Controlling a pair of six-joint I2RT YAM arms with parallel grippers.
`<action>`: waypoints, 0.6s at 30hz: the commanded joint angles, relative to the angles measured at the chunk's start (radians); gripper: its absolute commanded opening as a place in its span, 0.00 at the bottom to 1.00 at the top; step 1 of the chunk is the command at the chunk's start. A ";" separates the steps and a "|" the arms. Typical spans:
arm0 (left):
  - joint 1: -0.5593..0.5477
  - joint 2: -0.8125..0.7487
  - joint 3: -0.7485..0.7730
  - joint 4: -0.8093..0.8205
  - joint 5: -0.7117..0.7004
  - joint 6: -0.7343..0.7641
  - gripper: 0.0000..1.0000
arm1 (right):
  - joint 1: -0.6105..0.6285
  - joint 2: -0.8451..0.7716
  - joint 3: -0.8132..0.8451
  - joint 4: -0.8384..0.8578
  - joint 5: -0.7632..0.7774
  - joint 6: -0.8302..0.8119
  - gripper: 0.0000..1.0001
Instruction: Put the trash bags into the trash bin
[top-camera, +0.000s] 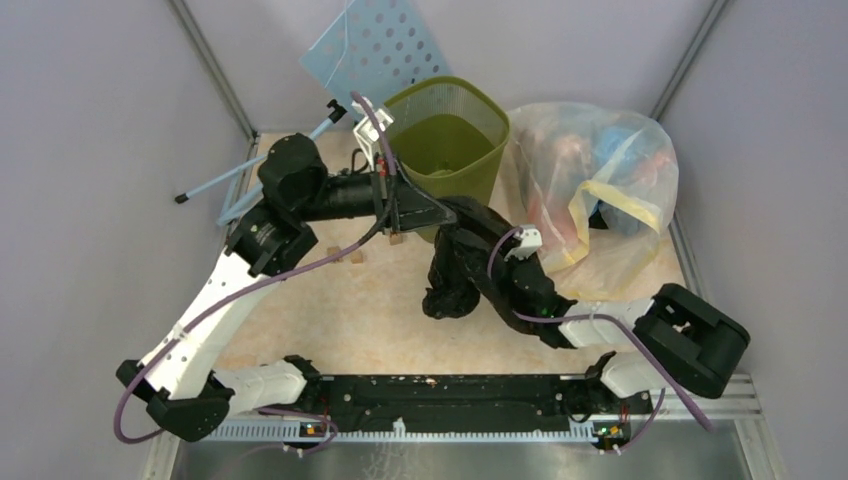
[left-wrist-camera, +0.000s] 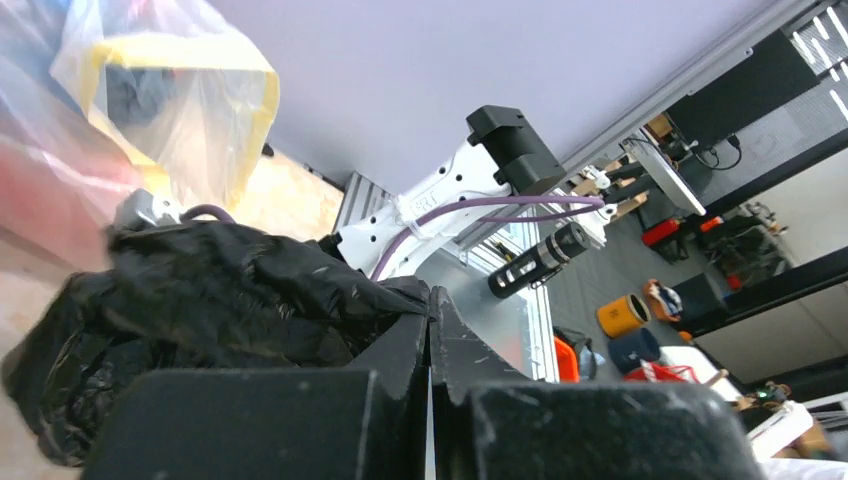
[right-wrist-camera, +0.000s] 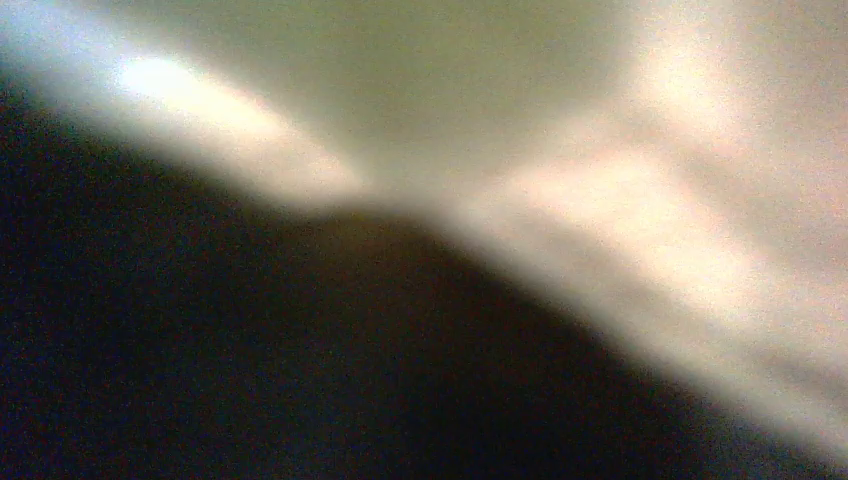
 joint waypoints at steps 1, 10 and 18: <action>0.007 -0.001 0.059 -0.112 -0.003 0.085 0.00 | 0.007 -0.085 -0.012 -0.016 0.026 -0.033 0.00; 0.008 0.031 0.009 -0.209 -0.127 0.260 0.00 | 0.008 -0.246 0.024 -0.200 -0.006 -0.123 0.00; 0.008 0.070 0.200 -0.454 -0.372 0.410 0.00 | -0.059 -0.325 0.214 -0.492 0.244 -0.092 0.00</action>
